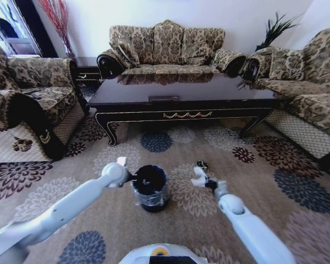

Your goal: Move to the front of the table and pick up the trash from the floor, then place it into the trash bin.

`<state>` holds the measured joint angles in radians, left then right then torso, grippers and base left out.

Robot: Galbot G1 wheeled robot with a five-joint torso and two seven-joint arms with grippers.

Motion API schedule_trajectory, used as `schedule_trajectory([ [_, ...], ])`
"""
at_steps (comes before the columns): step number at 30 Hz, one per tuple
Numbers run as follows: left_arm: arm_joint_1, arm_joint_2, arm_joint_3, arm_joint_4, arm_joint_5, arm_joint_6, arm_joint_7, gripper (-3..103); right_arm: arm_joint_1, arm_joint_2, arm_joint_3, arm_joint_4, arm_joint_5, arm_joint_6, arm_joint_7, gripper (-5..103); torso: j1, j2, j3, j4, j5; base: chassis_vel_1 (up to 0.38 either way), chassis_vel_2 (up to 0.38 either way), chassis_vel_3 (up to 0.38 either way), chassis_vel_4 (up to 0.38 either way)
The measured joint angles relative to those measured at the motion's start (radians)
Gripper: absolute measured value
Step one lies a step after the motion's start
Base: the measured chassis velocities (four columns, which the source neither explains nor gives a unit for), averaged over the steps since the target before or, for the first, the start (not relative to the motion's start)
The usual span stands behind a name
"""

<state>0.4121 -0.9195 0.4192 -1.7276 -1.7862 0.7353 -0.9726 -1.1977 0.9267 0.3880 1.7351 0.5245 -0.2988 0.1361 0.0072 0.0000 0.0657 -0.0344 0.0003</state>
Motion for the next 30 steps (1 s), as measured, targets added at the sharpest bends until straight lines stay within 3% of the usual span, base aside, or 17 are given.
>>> schedule_trajectory([
  [2, -0.061, -0.062, 0.053, 0.05, 0.0, 0.0, -0.001, 4, -0.038, -0.024, 0.055, 0.113, 0.038, -0.018, 0.012, 0, 0.0, 0.0, 0.0, 0.0003, 0.0001, 0.0, 0.0, 0.0, 0.0],
  [16, -0.196, -0.278, 0.19, 0.23, -0.002, 0.0, 0.0, 4, -0.183, -0.048, 0.196, 0.461, 0.127, -0.074, 0.046, 0, 0.0, 0.0, 0.0, 0.0004, 0.0, 0.0, 0.0, 0.0, 0.0],
  [30, -0.268, -0.449, 0.271, 0.308, -0.002, 0.0, 0.007, 4, -0.282, -0.012, 0.216, 0.486, 0.101, -0.068, 0.038, 0, 0.0, 0.0, 0.0, -0.0001, -0.0001, 0.0, 0.0, 0.0, 0.0],
])
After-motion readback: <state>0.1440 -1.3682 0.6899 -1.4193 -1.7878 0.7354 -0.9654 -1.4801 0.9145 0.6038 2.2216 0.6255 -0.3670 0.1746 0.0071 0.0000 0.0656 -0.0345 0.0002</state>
